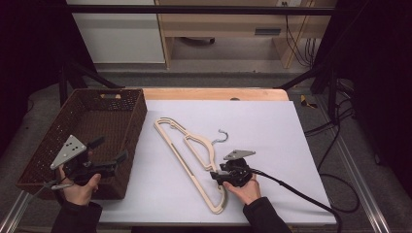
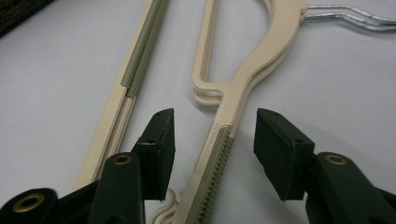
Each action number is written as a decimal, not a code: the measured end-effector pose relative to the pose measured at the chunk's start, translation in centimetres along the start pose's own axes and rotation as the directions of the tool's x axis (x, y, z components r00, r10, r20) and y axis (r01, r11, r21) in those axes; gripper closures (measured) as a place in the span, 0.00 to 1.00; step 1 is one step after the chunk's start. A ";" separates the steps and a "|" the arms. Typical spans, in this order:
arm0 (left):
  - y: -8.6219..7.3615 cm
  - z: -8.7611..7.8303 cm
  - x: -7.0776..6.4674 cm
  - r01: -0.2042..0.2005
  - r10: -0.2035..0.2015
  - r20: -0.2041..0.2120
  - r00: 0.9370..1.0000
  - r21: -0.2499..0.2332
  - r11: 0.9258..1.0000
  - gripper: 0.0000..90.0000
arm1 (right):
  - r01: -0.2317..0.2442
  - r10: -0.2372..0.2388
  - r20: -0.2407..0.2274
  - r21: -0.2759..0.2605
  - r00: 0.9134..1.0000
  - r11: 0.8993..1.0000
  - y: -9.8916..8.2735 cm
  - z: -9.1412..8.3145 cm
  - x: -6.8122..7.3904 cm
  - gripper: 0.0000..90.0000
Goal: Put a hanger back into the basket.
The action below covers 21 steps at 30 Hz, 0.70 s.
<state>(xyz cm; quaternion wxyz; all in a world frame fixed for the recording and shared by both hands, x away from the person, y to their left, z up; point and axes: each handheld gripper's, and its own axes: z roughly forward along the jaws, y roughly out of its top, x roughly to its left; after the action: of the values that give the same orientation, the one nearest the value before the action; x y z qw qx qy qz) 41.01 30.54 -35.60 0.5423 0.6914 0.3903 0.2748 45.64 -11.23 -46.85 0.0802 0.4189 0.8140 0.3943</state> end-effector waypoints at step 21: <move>-0.2 0.2 0.0 0.007 -0.007 0.002 1.000 0.004 1.000 0.05 | -0.063 0.062 0.009 0.057 0.998 0.996 -0.1 0.4 -0.2 0.81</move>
<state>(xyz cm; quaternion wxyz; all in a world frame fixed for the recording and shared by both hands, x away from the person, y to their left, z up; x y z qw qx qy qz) 41.18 30.46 -35.85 0.5422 0.6914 0.3929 0.2712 45.88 -11.17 -47.28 0.0584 0.4477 0.8112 0.3717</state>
